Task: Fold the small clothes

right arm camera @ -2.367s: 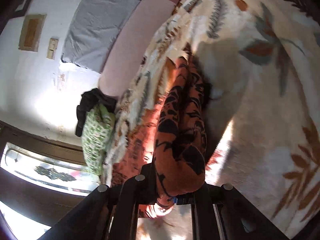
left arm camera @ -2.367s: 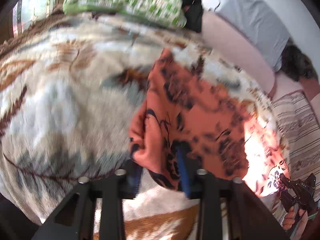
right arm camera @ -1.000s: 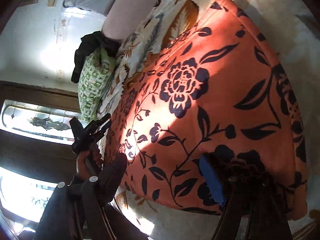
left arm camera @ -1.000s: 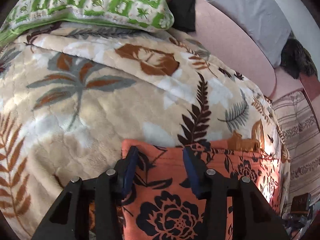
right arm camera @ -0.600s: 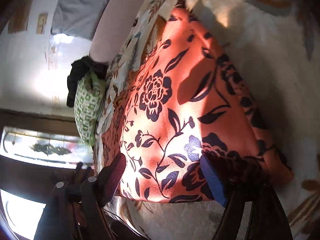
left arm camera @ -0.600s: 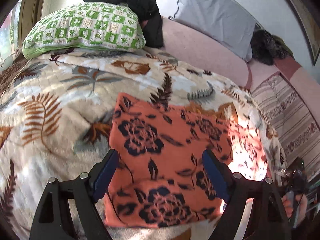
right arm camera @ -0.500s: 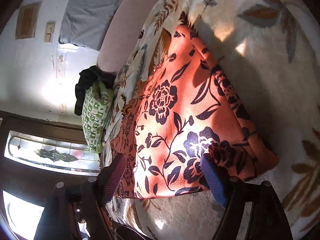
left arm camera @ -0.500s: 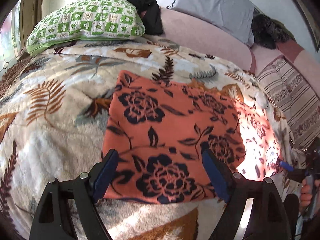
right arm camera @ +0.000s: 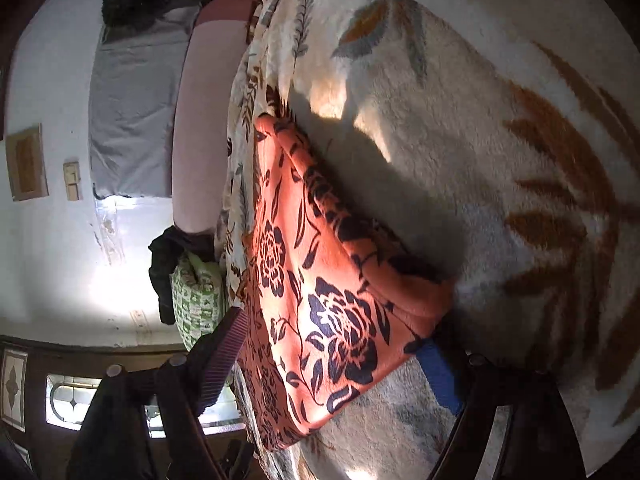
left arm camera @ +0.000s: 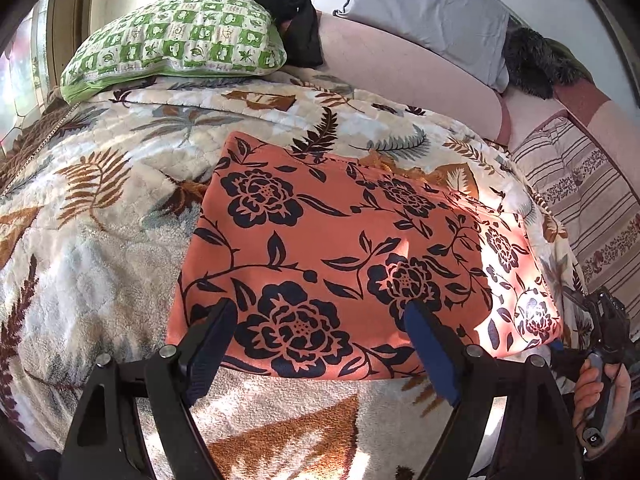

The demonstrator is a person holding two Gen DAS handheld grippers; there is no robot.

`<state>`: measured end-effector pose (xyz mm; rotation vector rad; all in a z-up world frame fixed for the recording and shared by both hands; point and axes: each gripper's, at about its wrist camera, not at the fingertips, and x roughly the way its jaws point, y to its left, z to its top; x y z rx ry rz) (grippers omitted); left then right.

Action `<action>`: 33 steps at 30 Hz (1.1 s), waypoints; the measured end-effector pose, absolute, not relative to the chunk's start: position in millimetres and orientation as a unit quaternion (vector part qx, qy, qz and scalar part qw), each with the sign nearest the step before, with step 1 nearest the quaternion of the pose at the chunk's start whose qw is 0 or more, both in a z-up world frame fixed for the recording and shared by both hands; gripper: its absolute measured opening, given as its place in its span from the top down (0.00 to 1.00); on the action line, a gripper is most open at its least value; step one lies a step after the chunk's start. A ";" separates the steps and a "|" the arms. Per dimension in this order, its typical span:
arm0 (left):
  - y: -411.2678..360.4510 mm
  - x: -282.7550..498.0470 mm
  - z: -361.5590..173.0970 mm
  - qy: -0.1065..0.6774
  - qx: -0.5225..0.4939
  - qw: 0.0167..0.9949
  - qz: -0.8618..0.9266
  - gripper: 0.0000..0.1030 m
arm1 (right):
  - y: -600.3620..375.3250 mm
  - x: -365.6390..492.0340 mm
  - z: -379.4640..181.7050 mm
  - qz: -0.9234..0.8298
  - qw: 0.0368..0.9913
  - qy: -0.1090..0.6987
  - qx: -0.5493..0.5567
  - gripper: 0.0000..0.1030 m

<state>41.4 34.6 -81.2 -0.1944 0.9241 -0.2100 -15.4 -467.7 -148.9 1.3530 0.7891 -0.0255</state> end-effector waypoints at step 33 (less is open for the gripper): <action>25.1 87.9 -133.8 0.464 -0.023 0.880 -0.101 0.14 | -477.9 189.9 -130.7 0.102 0.767 0.529 0.348 0.85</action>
